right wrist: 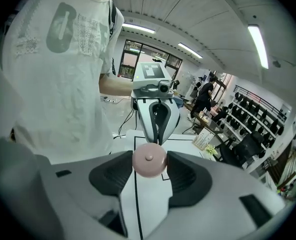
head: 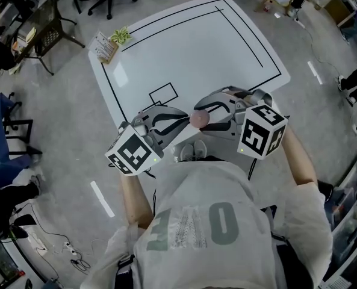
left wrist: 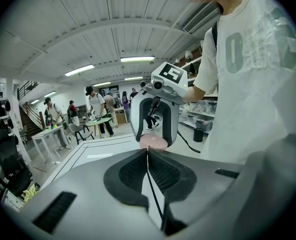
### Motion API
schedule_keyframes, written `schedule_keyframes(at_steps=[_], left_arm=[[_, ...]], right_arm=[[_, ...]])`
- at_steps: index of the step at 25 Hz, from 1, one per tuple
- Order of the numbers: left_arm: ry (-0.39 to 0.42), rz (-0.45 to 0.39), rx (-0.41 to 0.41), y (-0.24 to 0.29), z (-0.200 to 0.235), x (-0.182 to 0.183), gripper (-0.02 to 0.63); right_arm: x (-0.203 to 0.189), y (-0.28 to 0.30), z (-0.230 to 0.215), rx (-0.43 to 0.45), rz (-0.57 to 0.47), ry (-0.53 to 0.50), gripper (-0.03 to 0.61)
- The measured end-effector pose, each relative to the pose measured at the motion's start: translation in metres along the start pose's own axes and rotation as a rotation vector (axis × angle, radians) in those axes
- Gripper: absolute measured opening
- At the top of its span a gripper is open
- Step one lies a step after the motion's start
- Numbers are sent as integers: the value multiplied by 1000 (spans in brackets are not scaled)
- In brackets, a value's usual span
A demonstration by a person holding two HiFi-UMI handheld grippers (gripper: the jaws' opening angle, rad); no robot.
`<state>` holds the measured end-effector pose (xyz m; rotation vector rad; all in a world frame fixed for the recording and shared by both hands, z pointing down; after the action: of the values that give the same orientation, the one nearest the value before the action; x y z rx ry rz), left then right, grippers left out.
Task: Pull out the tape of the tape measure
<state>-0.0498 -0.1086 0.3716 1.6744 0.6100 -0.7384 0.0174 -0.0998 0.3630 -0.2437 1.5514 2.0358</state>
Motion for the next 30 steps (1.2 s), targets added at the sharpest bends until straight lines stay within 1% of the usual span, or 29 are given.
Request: schedule_keyframes(at_steps=[6, 8, 9, 10, 11, 12, 13, 14, 15, 16, 17, 18, 19, 20, 21, 22, 24, 30], left_arm=[[-17, -9, 118, 3, 16, -1, 29], [-25, -17, 177, 2, 23, 0, 28], [-25, -27, 225, 1, 28, 1, 26], [-29, -43, 290, -2, 34, 2, 26], [-48, -65, 376, -7, 43, 1, 26], [-96, -86, 489, -15, 55, -4, 26], [-181, -99, 625, -29, 70, -16, 26], [-299, -102, 774, -47, 85, -34, 26], [-436, -100, 916, -69, 98, -57, 26], [-571, -99, 1032, -92, 107, -81, 26], [-684, -97, 1121, -114, 111, -105, 26], [-763, -84, 1193, -134, 111, -125, 26], [-810, -59, 1255, -151, 108, -142, 26], [-840, -35, 1304, -164, 105, -156, 26], [-863, -20, 1333, -172, 101, -165, 26], [-878, -13, 1346, -177, 98, -171, 26], [-884, 0, 1354, -176, 97, -175, 26], [-880, -19, 1326, -169, 104, -168, 26]], right_arm=[[-5, 4, -16, -67, 1, 58, 229], [-5, 5, -24, -102, -7, 94, 229], [-5, 5, -29, -130, -12, 123, 229], [-7, 4, -37, -172, -14, 161, 229], [-12, 2, -48, -233, -9, 215, 229], [-23, -2, -62, -319, 2, 297, 229], [-42, -8, -78, -427, 16, 415, 229], [-69, -18, -95, -550, 29, 566, 229], [-101, -30, -108, -672, 39, 733, 229], [-136, -42, -116, -780, 49, 894, 229], [-169, -53, -118, -867, 63, 1032, 229], [-198, -63, -113, -935, 85, 1135, 229], [-220, -71, -106, -989, 115, 1201, 229], [-236, -76, -99, -1026, 142, 1238, 229], [-246, -79, -92, -1043, 160, 1256, 229], [-252, -78, -87, -1045, 168, 1263, 229], [-254, -74, -82, -1034, 180, 1261, 229], [-254, -73, -81, -1005, 138, 1271, 229]])
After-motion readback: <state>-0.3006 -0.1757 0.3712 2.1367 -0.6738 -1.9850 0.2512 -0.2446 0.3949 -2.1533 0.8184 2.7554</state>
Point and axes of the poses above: the fingertips, and each gripper's own axes: y forward along the fingers, z to its left, x out of its top, the point moved 4 cm from there along -y, backward along the fingers, and after that the axes turned 15 degrees about z, right-handed, at the moved point
